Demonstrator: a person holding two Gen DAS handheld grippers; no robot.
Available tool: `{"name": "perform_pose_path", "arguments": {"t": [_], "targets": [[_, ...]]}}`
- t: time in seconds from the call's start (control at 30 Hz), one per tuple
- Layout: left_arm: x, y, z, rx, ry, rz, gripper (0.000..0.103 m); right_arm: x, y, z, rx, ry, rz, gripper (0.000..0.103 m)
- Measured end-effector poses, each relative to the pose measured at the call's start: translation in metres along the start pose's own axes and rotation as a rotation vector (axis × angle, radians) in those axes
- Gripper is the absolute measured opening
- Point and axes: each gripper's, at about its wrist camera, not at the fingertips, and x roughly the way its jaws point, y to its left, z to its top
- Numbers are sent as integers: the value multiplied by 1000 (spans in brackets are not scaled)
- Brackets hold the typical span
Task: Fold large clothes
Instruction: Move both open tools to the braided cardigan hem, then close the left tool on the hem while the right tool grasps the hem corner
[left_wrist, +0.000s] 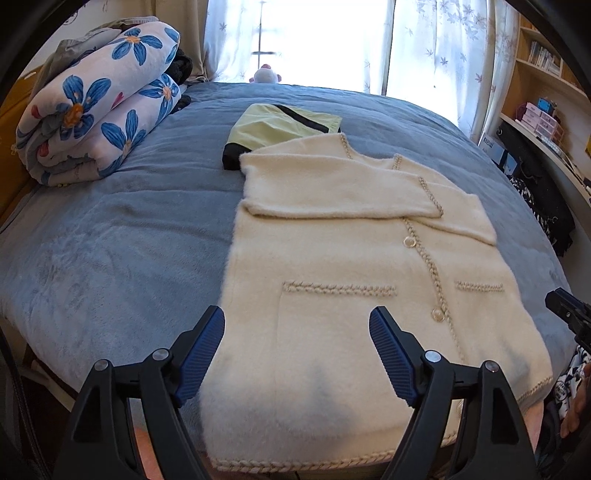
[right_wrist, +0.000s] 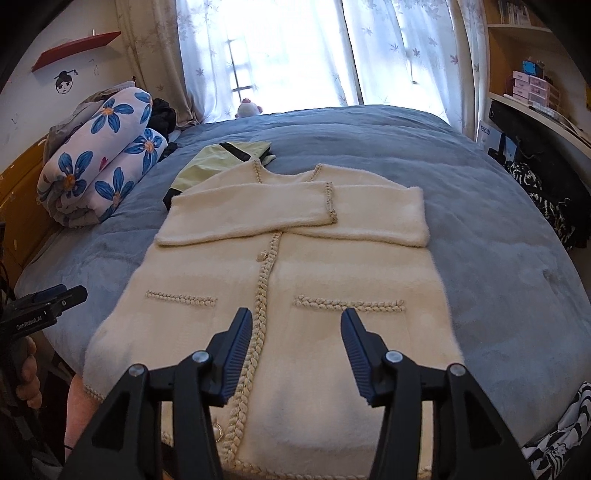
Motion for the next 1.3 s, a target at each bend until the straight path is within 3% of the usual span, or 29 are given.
{"name": "perform_pose_path", "arguments": {"t": [0.47,0.67,0.87,1.03,1.3], "targets": [[25,39,-45,-18,148,17,79,0,-59,-41,66,111,-76,50],[45,63,-70,-43,252,-30,79,7,-100,-65,110,180,-128,50],[57,80,-92,-70,303,-85,79,12,-135,-85,163,243,-161,50],[64,83,-98,-66,300,-110,80,16,-155,-97,223,277,-161,50],[81,90,-101,-94,317,-183,93,28,-173,-106,332,290,-80,51]]}}
